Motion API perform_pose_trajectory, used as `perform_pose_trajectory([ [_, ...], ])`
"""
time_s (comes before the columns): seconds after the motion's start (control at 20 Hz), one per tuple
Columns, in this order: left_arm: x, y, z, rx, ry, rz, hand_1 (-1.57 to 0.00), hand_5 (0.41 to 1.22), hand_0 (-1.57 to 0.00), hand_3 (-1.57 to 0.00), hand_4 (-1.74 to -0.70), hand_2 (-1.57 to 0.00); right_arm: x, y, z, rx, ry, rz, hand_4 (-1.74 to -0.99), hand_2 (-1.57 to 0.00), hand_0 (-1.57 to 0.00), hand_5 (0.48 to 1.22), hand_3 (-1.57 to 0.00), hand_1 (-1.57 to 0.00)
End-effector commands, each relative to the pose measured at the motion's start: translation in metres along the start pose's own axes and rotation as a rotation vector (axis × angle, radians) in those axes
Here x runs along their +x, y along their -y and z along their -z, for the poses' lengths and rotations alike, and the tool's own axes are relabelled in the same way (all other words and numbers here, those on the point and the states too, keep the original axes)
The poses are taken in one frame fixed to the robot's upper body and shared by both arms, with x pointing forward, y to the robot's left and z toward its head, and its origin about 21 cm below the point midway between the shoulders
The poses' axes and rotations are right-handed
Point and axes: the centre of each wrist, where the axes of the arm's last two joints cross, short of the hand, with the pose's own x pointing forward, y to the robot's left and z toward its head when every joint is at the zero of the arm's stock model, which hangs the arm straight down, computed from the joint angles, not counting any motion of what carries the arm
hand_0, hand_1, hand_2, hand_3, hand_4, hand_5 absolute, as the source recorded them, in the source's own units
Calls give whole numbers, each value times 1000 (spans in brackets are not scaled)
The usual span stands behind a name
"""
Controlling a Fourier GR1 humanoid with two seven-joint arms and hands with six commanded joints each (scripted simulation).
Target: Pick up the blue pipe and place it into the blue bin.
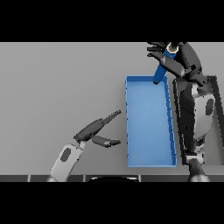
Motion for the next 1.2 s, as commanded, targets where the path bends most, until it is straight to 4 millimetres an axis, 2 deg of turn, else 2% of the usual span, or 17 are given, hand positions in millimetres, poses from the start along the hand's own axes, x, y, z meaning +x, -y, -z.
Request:
perform_pose_trajectory([
  [0.0,0,-1,2,-6,-11,0,1,418,1,1,-869,1,-10,2,-6,-21,-27,11,-1741,-1571,-1571,1221,-1571,-1571],
  [0.2,5,0,0,-4,18,-14,1,421,1,1,-870,1,-47,17,-34,-100,-160,20,-1741,-1571,-1571,1221,-1571,-1571],
  [0.5,3,2,-4,-1,-6,-28,1,428,1,1,-880,1,-97,13,-81,-222,-377,39,-1741,-1571,-1571,1221,-1571,-1571],
  [0.7,4,5,-5,-4,-6,-31,1,422,1,1,-888,1,-125,4,-98,-318,-530,18,-1741,-1571,-1571,1221,-1521,-1571],
  [0.75,5,7,-5,-8,0,-29,1,420,1,1,-887,1,-130,2,-99,-323,-565,14,-1741,-1571,-1571,1221,-1255,-1571],
  [0.9,4,4,-7,-1,-10,-22,1,421,1,1,-883,1,-148,-6,-107,-371,-689,-34,-1741,-1571,-1571,1221,-908,-1571],
  [0.95,8,4,-5,-4,-9,-20,1,421,1,1,-883,1,-152,-6,-104,-393,-727,-44,-1741,-1571,-1571,1221,-847,-1548],
  [1.0,6,5,-8,1,1,-22,1,421,1,1,-882,1,-158,-6,-105,-388,-778,-46,-1678,-1339,-1465,1221,-788,-1336],
  [1.05,5,6,-5,-4,-9,-20,1,422,1,1,-881,1,-163,-7,-106,-394,-828,-52,-1592,-1071,-1172,1221,-630,-1069],
  [1.15,5,7,-5,-4,-7,-23,1,425,1,1,-878,1,-165,-5,-103,-385,-880,-68,-1413,-685,-750,1221,-403,-684],
])
